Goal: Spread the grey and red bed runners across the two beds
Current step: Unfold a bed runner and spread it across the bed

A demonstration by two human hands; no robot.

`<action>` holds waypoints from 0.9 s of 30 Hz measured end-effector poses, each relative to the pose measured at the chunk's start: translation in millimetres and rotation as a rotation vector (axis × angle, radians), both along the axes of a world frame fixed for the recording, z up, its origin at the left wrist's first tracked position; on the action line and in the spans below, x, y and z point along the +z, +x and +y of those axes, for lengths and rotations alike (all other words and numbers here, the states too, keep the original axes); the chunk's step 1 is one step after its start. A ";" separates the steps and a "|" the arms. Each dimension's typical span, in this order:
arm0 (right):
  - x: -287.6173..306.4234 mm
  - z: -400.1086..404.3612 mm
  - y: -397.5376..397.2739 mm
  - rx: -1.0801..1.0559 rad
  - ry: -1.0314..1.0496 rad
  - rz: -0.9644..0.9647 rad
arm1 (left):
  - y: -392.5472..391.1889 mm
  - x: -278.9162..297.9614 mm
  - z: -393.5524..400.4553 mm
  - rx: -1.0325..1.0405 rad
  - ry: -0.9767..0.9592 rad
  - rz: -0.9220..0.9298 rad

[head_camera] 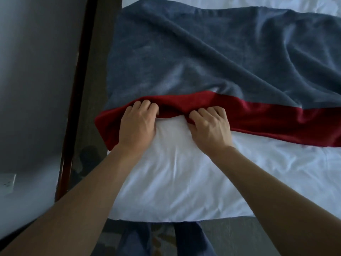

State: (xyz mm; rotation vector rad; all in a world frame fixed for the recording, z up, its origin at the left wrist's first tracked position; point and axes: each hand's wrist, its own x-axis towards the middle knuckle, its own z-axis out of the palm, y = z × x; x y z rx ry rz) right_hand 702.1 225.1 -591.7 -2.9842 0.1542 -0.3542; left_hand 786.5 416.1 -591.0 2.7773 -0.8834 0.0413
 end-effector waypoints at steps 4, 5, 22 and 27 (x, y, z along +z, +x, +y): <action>-1.4 53.0 19.9 0.022 0.033 -0.007 | 13.1 -2.8 66.6 0.025 0.042 0.020; -1.2 65.8 24.9 0.021 0.032 -0.001 | 15.9 -3.6 82.9 0.034 0.052 0.028; 1.8 126.1 21.1 0.046 0.005 -0.036 | 7.4 7.3 85.7 -0.114 -0.050 0.191; 2.8 141.3 16.9 0.012 0.046 -0.013 | -8.1 9.1 86.3 -0.163 -0.084 0.168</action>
